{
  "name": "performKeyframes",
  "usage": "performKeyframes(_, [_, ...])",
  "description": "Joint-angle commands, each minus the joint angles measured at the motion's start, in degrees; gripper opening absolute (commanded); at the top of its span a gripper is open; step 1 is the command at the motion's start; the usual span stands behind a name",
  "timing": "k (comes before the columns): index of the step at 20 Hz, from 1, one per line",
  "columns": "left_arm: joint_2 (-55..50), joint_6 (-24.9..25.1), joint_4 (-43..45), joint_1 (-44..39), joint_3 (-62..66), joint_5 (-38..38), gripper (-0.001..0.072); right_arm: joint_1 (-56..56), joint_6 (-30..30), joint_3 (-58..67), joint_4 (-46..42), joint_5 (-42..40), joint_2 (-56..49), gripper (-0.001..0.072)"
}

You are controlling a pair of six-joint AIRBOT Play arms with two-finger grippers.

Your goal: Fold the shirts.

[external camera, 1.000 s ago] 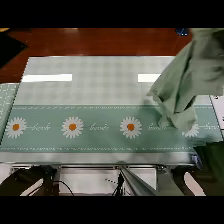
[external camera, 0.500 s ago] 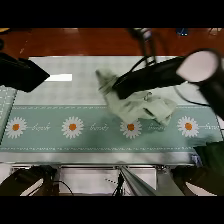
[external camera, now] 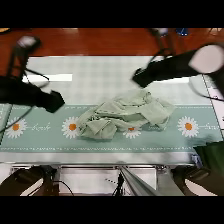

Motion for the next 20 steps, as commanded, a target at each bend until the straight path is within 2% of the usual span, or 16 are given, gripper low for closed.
performKeyframes(1, [0.13, -0.39, -8.15, 1.16, -12.00, 4.35, 0.0668, -13.53, -1.73, 0.02, -12.35, 6.45, 5.03, 0.0497])
performKeyframes(3, [0.24, 1.86, -16.59, 4.26, -18.45, 8.02, 0.0670, -24.00, -2.08, 0.00, -9.14, 6.56, 5.92, 0.0539])
performKeyframes(6, [0.15, 6.38, -27.45, 11.63, -26.03, 11.43, 0.0670, -36.52, -2.64, -0.81, 0.68, 4.72, 5.77, 0.0541])
performKeyframes(8, [0.04, 8.55, -30.86, 16.79, -30.36, 12.04, 0.0669, -41.81, -3.41, -2.08, 5.64, 3.08, 5.77, 0.0541])
performKeyframes(13, [-0.50, 14.82, -33.16, 25.99, -38.01, 12.68, 0.0664, -44.00, -4.15, -6.58, 7.06, 2.08, 5.77, 0.0541])
performKeyframes(20, [-11.43, 19.47, -44.15, 26.56, -39.50, 21.03, 0.0664, -44.04, -4.87, -10.03, 7.69, 2.10, 5.77, 0.0541])
